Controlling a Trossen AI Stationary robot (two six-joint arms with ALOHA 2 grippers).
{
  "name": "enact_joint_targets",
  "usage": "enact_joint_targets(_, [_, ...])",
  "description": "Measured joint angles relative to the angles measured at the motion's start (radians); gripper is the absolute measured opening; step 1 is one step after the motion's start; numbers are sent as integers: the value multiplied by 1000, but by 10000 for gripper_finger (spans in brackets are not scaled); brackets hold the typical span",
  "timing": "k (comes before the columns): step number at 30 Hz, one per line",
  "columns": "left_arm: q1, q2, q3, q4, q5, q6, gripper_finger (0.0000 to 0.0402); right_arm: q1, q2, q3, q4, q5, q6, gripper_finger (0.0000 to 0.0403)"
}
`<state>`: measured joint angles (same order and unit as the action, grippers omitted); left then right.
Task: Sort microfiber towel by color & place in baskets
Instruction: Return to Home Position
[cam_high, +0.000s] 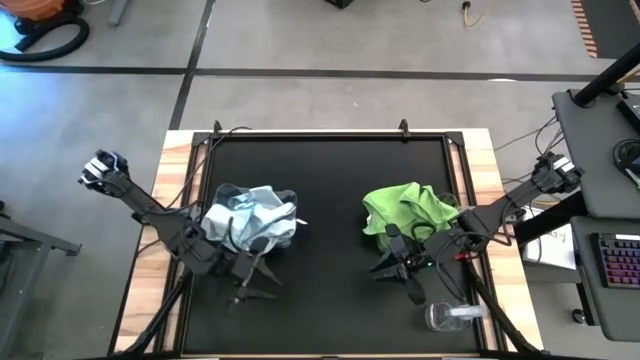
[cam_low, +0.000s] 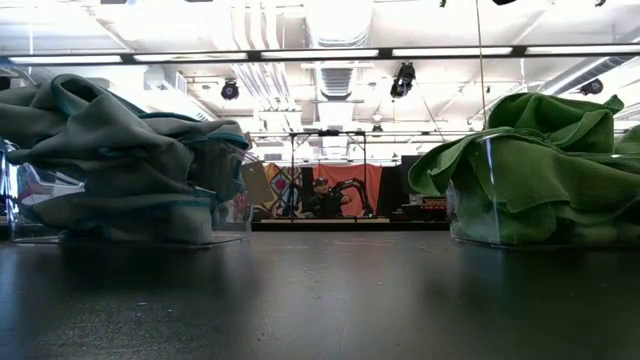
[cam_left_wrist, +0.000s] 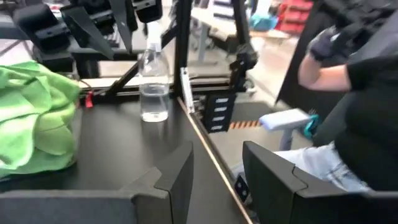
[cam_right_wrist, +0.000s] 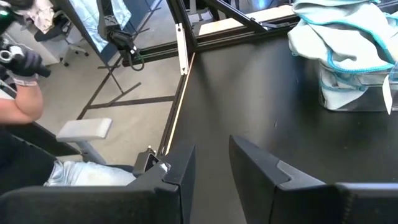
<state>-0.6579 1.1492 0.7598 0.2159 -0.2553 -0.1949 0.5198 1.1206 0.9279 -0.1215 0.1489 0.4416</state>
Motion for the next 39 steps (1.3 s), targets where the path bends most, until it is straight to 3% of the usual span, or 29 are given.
enact_joint_targets(6, [0, -101, -228, 293, 60, 26, 123, 0, 0, 0, -1, 0, -9, 90])
enact_joint_targets(12, [0, -215, -365, 386, 63, 41, 123, 0, 0, 0, -2, 1, -60, 83])
enact_joint_targets(24, [0, -529, -521, 350, 64, 87, 123, 0, 0, -3, -2, 8, -59, 82])
enact_joint_targets(34, [0, -717, -526, 166, 63, 110, 123, 0, 0, -3, -2, 9, -57, 82])
enact_joint_targets(39, [0, -821, -526, 65, -32, 106, 123, 0, 0, -3, -2, 9, -57, 82])
